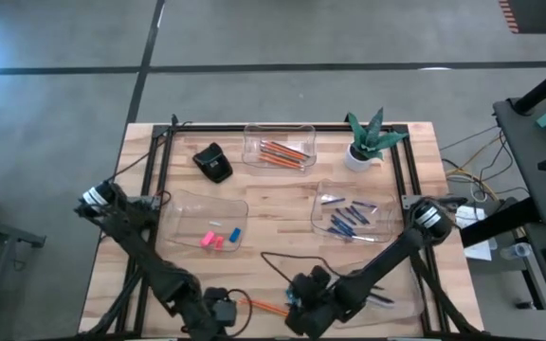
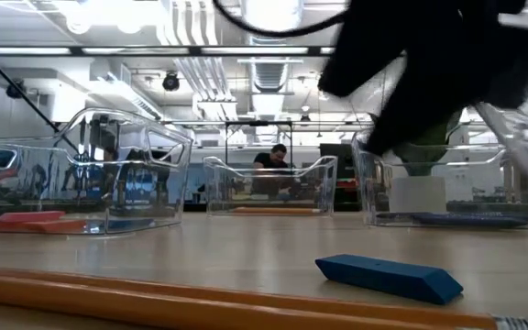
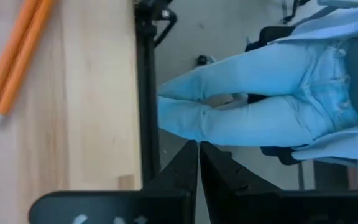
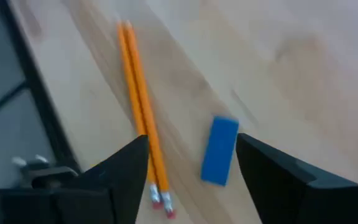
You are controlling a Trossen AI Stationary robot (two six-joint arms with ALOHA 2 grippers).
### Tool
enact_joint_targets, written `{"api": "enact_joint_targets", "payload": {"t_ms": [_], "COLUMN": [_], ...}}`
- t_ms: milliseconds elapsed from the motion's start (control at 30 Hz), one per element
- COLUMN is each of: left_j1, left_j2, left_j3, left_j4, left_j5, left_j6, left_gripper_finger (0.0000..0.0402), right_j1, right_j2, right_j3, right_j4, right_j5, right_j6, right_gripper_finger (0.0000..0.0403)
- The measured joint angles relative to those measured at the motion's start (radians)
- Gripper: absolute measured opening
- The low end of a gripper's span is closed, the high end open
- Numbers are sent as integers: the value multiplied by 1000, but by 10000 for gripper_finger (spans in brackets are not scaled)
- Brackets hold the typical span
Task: Sort crayons/erasers/pens/pencils in bins
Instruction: Put the blue eraser into the middle left transparent bin
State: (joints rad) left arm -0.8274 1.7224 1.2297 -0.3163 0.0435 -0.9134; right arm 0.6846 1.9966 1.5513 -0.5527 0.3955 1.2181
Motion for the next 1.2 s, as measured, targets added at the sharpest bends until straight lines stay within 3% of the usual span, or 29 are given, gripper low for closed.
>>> {"api": "enact_joint_targets", "payload": {"t_ms": [233,567,733,933,1067,1200], "left_j1": [-27,-40,-41,-51,-71,-90], "left_j2": [-22,-23,-23,-23,-23,-23], "left_j3": [0,0,0,0,0,0], "left_j4": [-11,-15,-16,-16,-16,-15], "left_j5": [-51,-56,-56,-56,-57,-71], "left_j6": [2,2,2,2,-8,-24], "left_gripper_finger": [1,1,1,1,1,1], "right_j1": [-7,-3,-11,-36,-57,-71], "right_j2": [10,-2,53,143,232,307], "right_j3": [56,180,237,387,504,612], "right_j4": [-38,-175,-174,-178,-336,-569], "right_j5": [-13,24,21,15,-70,-82], "right_j6": [-10,-54,-41,-148,-171,-131], "right_gripper_finger": [268,267,265,265,265,265]}}
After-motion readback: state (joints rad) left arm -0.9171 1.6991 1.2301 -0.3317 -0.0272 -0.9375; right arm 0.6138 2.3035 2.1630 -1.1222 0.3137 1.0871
